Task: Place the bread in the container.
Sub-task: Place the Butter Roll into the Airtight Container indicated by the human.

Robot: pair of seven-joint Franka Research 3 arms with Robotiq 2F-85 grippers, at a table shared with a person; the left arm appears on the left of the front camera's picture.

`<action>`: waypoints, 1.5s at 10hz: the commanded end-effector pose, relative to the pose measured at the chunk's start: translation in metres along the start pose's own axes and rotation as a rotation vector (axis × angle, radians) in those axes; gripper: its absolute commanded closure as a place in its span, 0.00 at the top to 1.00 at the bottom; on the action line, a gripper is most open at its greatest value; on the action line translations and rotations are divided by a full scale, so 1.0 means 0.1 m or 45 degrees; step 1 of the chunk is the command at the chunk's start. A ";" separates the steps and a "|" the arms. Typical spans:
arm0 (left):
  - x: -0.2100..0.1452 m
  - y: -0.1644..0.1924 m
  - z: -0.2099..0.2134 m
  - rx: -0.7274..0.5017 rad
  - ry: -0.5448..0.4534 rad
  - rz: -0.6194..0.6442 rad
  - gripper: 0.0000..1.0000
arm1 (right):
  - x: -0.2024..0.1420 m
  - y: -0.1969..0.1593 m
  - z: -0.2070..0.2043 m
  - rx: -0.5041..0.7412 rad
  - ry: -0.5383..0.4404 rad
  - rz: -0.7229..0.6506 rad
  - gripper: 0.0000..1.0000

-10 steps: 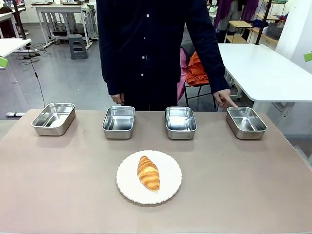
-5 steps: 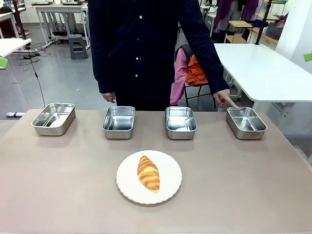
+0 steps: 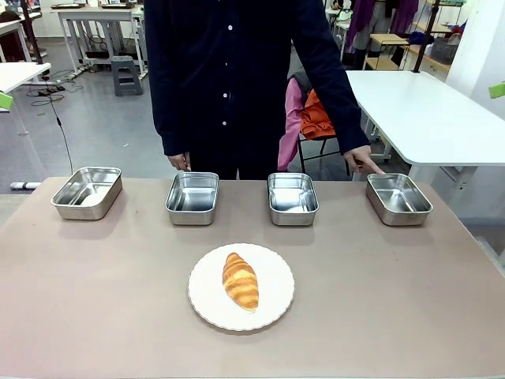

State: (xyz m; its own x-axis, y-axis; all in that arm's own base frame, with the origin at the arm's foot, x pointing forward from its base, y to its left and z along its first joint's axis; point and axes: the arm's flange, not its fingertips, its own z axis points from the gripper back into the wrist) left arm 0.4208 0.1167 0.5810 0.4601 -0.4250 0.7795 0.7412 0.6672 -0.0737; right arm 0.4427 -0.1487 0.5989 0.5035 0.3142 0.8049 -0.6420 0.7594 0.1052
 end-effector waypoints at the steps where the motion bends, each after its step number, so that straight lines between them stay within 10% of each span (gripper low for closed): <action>1: 0.00 0.00 0.01 0.000 -0.015 -0.002 1.00 | 0.48 0.55 -0.16 -0.100 0.100 -0.027 1.00; 4: 0.00 0.00 0.01 0.000 -0.015 -0.002 1.00 | 0.78 1.63 -0.83 -0.328 0.274 -0.077 1.00; 8: 0.00 0.00 0.01 0.000 -0.015 -0.002 1.00 | 0.29 2.94 -2.11 -0.366 0.597 -0.342 1.00; 11: 0.00 0.00 0.01 0.000 -0.015 -0.002 1.00 | 0.06 2.93 -2.27 -0.173 0.585 -0.412 1.00; 15: 0.00 0.00 0.01 0.000 -0.015 -0.002 1.00 | -0.02 3.20 -2.40 -0.349 0.647 -0.347 1.00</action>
State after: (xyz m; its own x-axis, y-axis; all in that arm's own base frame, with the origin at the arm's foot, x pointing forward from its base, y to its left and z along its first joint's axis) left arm 0.4209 0.1175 0.5812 0.4603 -0.4241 0.7799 0.7404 0.6681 -0.0737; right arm 0.3777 0.2294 0.4895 0.8806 0.2758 0.3854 -0.3285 0.9413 0.0772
